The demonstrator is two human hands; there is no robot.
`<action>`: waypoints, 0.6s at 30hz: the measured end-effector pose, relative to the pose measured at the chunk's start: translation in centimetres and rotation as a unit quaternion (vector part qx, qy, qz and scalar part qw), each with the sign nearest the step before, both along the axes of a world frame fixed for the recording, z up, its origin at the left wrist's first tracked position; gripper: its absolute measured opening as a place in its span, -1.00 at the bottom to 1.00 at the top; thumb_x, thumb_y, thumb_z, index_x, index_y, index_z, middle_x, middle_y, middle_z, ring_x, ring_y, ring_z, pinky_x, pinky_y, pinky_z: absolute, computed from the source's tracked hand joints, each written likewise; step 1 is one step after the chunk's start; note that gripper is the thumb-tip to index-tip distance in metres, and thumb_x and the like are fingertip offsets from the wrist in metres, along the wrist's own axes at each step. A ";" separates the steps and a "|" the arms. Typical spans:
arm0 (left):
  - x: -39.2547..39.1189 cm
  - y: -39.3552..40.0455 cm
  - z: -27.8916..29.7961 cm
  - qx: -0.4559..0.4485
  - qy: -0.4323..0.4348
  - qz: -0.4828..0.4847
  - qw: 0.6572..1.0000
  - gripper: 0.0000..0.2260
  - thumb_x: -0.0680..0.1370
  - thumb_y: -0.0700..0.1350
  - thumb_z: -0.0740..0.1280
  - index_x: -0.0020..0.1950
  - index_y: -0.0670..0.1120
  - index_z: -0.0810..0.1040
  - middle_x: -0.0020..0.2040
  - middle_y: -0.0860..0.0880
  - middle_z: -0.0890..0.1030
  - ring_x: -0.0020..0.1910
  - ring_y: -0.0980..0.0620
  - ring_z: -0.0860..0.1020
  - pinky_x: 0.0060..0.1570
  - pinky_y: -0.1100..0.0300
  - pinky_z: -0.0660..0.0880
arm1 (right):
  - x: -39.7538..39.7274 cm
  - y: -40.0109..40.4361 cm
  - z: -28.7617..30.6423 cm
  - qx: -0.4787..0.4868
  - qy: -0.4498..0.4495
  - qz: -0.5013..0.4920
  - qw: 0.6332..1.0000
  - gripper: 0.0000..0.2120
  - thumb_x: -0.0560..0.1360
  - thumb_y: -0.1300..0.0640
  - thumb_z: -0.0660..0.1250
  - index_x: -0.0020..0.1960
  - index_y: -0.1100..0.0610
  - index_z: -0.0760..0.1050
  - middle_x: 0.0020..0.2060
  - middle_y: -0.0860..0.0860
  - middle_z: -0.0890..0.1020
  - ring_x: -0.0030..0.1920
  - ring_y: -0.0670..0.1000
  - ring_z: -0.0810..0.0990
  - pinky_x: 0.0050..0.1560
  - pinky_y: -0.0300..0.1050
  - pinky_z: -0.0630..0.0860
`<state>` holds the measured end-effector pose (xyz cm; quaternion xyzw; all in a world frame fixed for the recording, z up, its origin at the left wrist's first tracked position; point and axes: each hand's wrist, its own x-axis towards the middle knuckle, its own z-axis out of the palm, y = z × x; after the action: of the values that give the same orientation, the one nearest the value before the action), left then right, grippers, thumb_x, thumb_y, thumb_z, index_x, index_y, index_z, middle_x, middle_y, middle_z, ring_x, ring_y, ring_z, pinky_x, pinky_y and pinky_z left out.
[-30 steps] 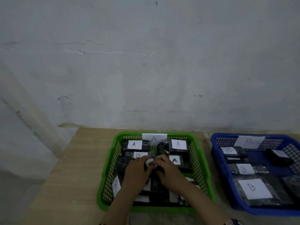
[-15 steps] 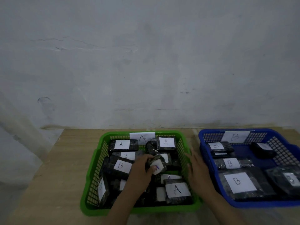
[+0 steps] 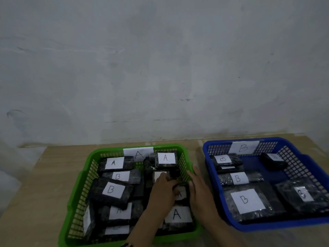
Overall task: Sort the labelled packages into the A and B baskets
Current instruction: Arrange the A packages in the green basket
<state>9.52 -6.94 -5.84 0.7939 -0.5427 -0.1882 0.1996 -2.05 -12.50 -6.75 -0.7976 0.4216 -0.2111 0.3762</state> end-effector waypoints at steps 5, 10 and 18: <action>0.0 -0.2 0.2 0.058 -0.150 -0.038 0.986 -0.70 0.51 -0.10 0.24 0.24 0.02 0.46 0.28 -0.17 0.41 0.20 -0.12 0.43 0.14 0.03 0.36 | 0.0 0.0 0.2 0.004 0.001 0.005 1.000 -0.61 0.60 0.12 -0.01 0.42 0.03 0.17 0.37 -0.24 -0.02 0.38 -0.24 0.01 0.37 -0.30 -0.01; 0.1 -0.2 0.5 -0.007 -0.060 0.017 0.998 -0.85 0.42 -0.08 0.37 -0.04 -0.05 0.53 -0.09 -0.03 0.56 -0.11 -0.04 0.57 -0.19 0.13 0.45 | -0.1 0.0 0.2 0.002 0.006 0.009 1.000 -0.61 0.60 0.10 -0.01 0.42 0.02 0.17 0.37 -0.25 -0.03 0.39 -0.22 0.03 0.38 -0.28 0.00; 2.8 0.6 0.0 0.088 -0.130 0.008 0.988 -0.50 0.59 -0.04 0.14 0.47 0.03 0.00 0.53 0.00 -0.02 0.48 -0.08 0.03 0.41 -0.06 0.10 | -0.1 0.1 0.3 0.003 0.023 0.007 1.000 -0.61 0.60 0.06 -0.01 0.42 0.00 0.17 0.37 -0.26 0.01 0.38 -0.22 0.03 0.45 -0.15 0.06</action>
<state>12.33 -6.35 -5.80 0.8304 -0.5390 -0.1290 0.0577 -2.17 -12.39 -6.42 -0.8043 0.4251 -0.1885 0.3700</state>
